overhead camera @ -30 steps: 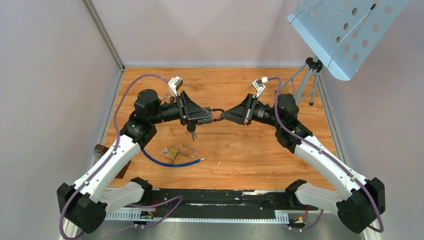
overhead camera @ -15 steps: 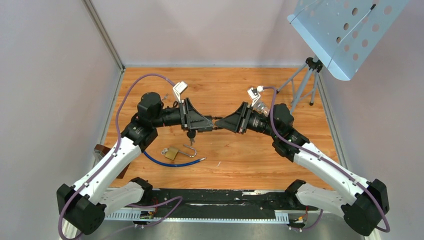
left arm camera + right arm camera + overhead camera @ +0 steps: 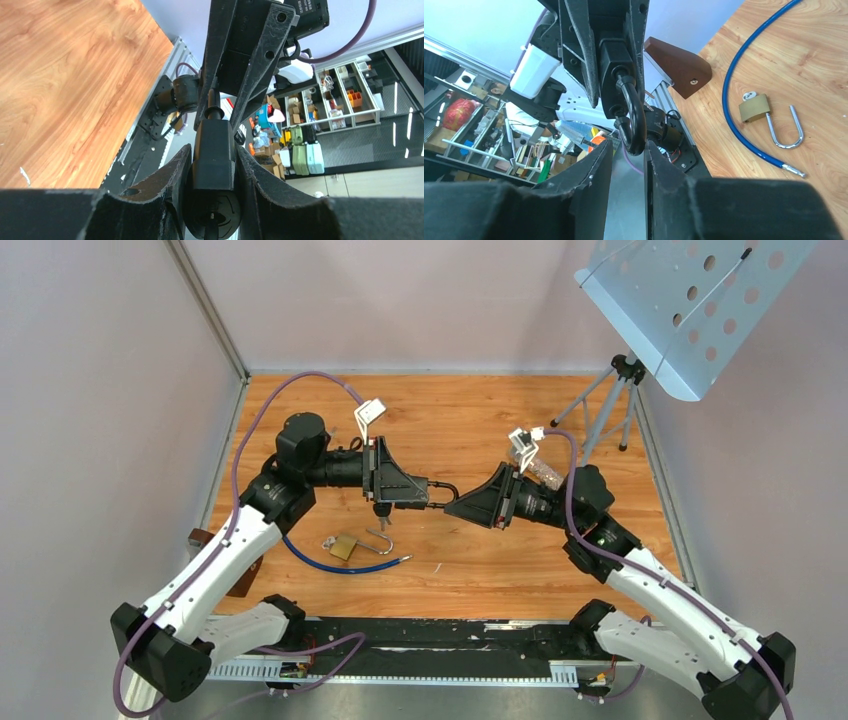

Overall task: Lock with the key
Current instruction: Lock the lock.

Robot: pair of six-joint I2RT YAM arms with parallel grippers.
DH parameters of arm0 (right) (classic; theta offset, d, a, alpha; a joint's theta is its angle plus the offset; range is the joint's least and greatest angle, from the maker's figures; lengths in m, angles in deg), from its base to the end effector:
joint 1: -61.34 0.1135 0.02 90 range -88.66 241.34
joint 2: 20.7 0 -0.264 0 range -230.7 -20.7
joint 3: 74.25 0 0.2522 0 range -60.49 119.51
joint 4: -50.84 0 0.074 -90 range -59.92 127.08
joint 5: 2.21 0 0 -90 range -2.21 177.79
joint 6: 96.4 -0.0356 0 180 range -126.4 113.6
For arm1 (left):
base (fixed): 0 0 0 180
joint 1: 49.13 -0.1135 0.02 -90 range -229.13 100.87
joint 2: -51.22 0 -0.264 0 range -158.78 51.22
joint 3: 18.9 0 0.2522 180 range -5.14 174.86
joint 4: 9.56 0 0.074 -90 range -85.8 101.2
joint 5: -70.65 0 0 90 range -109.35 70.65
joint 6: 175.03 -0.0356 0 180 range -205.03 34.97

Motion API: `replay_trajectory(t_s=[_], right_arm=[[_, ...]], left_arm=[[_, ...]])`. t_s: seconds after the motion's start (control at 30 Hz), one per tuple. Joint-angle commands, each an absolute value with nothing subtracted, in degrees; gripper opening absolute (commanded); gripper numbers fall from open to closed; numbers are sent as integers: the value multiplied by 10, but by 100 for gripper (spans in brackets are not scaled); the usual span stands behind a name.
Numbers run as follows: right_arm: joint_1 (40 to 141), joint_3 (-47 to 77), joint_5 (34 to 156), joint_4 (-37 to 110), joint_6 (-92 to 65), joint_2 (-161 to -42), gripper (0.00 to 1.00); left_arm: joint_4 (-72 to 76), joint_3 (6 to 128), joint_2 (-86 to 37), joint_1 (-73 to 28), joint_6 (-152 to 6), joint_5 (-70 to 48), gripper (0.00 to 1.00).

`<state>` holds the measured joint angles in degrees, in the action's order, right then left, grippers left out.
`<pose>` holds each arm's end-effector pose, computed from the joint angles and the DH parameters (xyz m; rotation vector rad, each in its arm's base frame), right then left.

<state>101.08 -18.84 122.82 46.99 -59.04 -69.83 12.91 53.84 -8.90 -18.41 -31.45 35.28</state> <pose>0.1415 0.1442 0.3451 -0.3715 1.7820 1.6795 0.1810 -0.1413 0.3813 0.4355 2.0391 -1.8120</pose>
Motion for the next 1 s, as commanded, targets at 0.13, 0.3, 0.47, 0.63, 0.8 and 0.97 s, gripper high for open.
replay_trajectory(t_s=[0.13,0.3,0.47,0.63,0.8,0.97], right_arm=[[998,-193,1232,487,-577,-690,22],[997,-191,1240,512,-595,-705,3],[997,-198,1258,563,-635,-728,0],[997,-192,1254,565,-656,-727,0],[995,-188,1268,572,-689,-730,0],[995,-176,1267,550,-697,-730,0]], left_arm=[[74,562,-93,-186,-315,392,0],[54,552,-89,-185,-307,400,0],[46,538,-97,-171,-309,389,0],[74,531,-100,-167,-340,374,0],[120,544,-95,-165,-383,363,0],[145,548,-93,-165,-410,356,0]])
